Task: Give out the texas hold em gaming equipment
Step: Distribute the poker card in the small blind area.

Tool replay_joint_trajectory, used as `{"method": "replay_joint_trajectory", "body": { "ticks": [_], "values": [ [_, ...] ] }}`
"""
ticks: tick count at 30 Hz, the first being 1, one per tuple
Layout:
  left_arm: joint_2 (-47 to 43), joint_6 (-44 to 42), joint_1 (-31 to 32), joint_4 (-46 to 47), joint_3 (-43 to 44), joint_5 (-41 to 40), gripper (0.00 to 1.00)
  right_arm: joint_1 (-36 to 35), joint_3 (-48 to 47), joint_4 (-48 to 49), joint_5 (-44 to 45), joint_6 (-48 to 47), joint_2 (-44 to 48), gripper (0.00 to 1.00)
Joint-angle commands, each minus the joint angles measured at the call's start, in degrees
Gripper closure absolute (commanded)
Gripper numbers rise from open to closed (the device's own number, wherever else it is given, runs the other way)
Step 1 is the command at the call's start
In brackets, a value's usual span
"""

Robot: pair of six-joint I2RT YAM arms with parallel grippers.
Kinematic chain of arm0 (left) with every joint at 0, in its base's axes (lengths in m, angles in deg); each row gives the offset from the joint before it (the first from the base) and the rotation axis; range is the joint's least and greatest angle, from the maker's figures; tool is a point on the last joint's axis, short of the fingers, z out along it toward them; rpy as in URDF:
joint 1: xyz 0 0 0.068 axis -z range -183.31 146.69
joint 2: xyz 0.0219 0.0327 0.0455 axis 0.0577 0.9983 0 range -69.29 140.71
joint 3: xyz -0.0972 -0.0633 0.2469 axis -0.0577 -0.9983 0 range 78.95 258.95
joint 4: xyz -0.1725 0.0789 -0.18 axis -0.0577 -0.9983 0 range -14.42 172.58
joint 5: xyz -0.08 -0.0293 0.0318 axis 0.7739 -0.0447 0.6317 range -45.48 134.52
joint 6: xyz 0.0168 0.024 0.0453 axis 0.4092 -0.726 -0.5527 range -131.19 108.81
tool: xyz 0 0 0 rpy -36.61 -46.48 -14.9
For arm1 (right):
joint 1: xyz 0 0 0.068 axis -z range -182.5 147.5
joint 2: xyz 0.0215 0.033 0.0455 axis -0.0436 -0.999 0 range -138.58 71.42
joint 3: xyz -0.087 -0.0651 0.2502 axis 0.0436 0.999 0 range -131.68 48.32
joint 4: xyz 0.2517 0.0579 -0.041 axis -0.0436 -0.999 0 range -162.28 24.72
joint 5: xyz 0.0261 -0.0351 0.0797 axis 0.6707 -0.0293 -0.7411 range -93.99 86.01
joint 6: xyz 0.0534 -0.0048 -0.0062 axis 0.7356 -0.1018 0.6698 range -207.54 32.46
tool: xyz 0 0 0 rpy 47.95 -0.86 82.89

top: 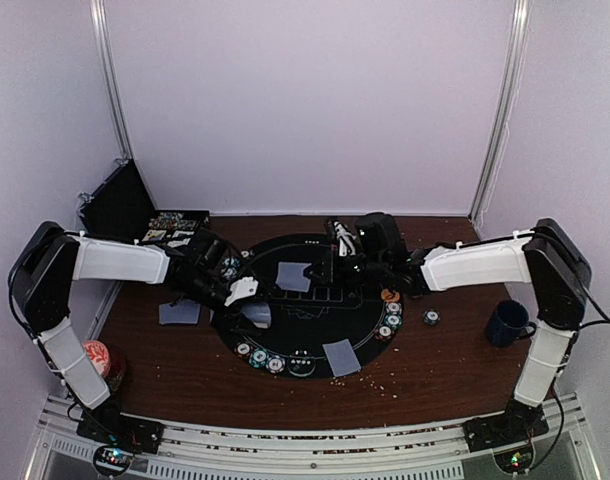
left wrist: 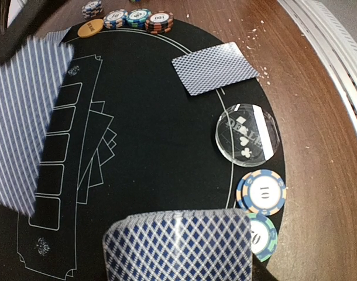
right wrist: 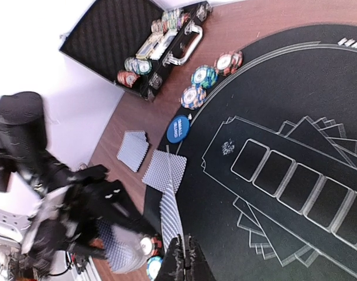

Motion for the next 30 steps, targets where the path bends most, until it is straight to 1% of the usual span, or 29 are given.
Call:
{"method": "replay_joint_trajectory", "body": {
  "ticks": [1, 6, 10, 16, 20, 30],
  "values": [
    [-2.9, 0.3, 0.1, -0.6, 1.6, 0.1, 0.57, 0.0, -8.1, -1.1, -5.6, -1.7, -8.9, 1.00],
    [-4.4, 1.0, 0.1, -1.2, 1.8, -1.2, 0.57, -0.3, -18.4, -0.8, -12.1, -0.9, -19.5, 1.00],
    [-5.5, 1.1, 0.1, -1.0, 1.5, -1.5, 0.58, -1.4, -24.1, 2.4, -16.7, 0.9, -25.6, 1.00],
    [-5.7, 1.0, 0.1, -0.9, 1.3, -1.4, 0.57, -3.0, -32.1, 2.9, -18.7, 3.3, -33.0, 1.00],
    [-5.7, 1.0, 0.2, -0.9, 1.3, -1.3, 0.57, -3.3, -35.2, 4.0, -19.7, 4.4, -36.8, 1.00],
    [-5.3, 0.8, 0.2, -0.9, 1.3, -1.2, 0.57, -4.6, -43.9, 2.1, -21.9, 5.1, -43.2, 1.00]
  ]
}}
